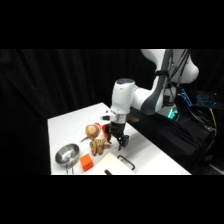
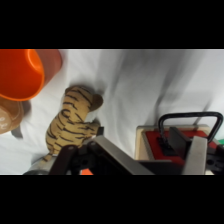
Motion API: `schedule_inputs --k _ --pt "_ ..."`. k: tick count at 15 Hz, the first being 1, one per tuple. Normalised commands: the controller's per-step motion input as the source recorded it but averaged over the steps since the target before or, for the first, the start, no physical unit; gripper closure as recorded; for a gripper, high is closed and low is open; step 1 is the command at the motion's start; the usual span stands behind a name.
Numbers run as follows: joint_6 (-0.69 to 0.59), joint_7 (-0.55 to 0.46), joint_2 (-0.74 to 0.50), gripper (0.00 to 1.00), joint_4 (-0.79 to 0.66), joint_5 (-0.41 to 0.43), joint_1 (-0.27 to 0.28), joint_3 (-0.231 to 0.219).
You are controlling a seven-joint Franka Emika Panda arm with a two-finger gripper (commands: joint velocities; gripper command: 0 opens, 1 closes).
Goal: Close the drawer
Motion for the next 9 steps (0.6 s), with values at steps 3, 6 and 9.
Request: schedule_inputs --k 3,6,9 --pt "-0.72 0.10 -0.55 0.00 0.04 -0.102 -0.088 0.141" --pt "-0.64 -0.01 -0.40 0.00 0.16 0.090 -0.138 0.174" --pt "-0.51 -0.05 -0.17 0.00 0.24 0.174 -0.136 0.106"
